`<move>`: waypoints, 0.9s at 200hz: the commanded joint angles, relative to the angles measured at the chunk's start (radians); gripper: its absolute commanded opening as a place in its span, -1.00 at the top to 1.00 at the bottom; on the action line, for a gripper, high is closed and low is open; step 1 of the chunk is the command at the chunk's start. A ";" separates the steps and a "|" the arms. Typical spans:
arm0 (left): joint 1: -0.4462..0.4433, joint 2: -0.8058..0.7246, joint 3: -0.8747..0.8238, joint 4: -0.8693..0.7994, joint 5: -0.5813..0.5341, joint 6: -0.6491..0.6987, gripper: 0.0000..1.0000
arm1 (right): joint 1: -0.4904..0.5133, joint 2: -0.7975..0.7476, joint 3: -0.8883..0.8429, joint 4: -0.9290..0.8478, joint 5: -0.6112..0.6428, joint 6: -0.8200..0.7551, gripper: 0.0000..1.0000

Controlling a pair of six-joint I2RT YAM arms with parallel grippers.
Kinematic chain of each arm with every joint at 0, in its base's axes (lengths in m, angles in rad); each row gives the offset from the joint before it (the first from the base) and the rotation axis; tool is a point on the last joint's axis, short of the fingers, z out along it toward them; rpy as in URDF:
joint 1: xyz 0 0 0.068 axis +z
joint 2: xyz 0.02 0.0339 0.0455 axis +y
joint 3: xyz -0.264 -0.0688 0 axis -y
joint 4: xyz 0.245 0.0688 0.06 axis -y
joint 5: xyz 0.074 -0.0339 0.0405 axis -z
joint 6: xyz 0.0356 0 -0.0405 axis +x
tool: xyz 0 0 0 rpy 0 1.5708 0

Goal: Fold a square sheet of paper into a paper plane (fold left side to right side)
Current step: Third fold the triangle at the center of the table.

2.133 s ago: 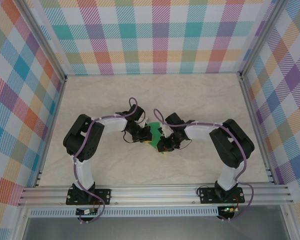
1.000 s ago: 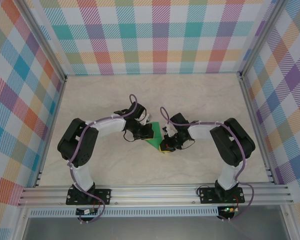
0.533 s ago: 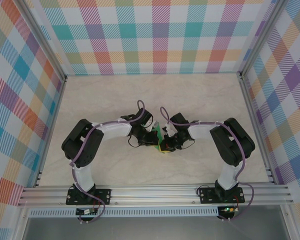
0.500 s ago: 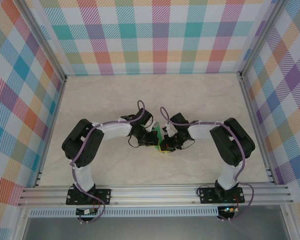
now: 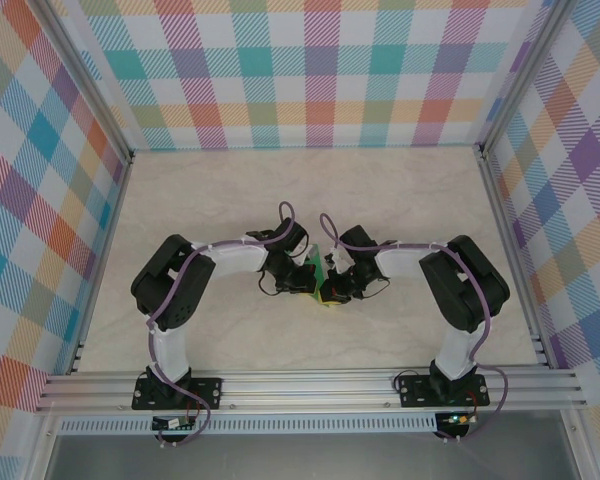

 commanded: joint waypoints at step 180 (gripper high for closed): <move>0.328 -0.137 -0.056 -0.110 -0.008 0.181 1.00 | 0.002 0.034 -0.016 -0.152 0.118 -0.011 1.00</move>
